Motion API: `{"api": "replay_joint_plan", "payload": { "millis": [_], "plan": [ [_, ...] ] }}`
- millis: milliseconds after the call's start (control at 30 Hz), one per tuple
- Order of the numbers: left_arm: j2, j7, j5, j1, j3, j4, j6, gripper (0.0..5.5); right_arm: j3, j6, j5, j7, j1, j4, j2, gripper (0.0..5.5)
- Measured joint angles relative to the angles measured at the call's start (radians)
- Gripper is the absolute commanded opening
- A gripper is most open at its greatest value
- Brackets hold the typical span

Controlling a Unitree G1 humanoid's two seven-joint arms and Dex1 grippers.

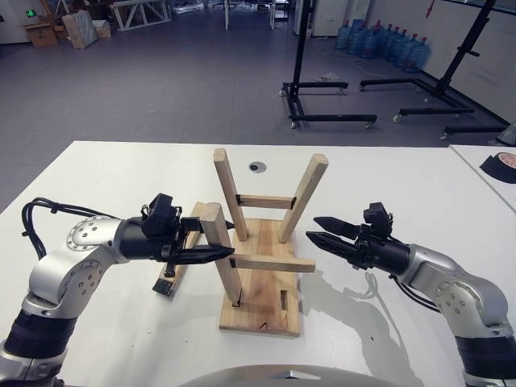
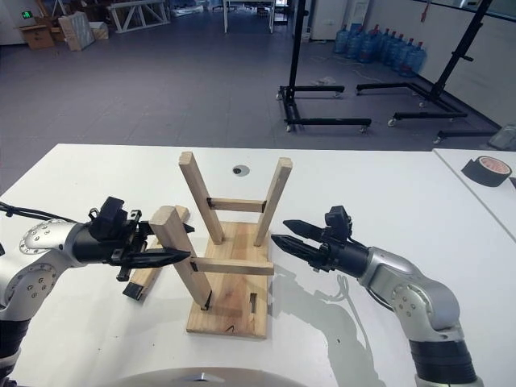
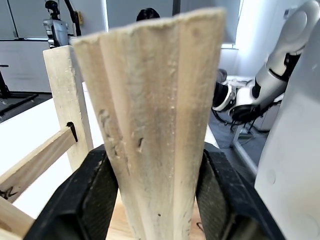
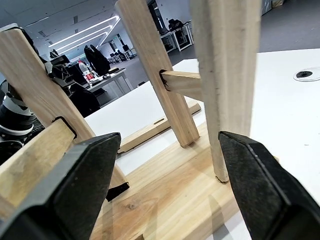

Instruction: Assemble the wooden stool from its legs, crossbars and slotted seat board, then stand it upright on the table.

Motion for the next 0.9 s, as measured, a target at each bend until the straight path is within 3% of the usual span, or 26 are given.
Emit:
{"api": "replay_joint_plan", "payload": {
  "millis": [233,500,900],
  "plan": [
    [0.042,0.026,0.128,0.071,-0.065,-0.044,-0.172,2.03,0.007,0.001,0.0,0.0,0.0,-0.006,0.002,3.6],
    [0.046,0.082,0.132,0.061,-0.125,-0.039,-0.223,2.03,0.044,0.0,-0.033,0.0,-0.009,0.001,0.001,3.6],
    [0.062,0.076,0.132,0.034,-0.168,-0.006,-0.261,2.03,0.383,-0.194,-0.515,-0.031,-0.051,0.11,-0.011,3.6]
  ]
}}
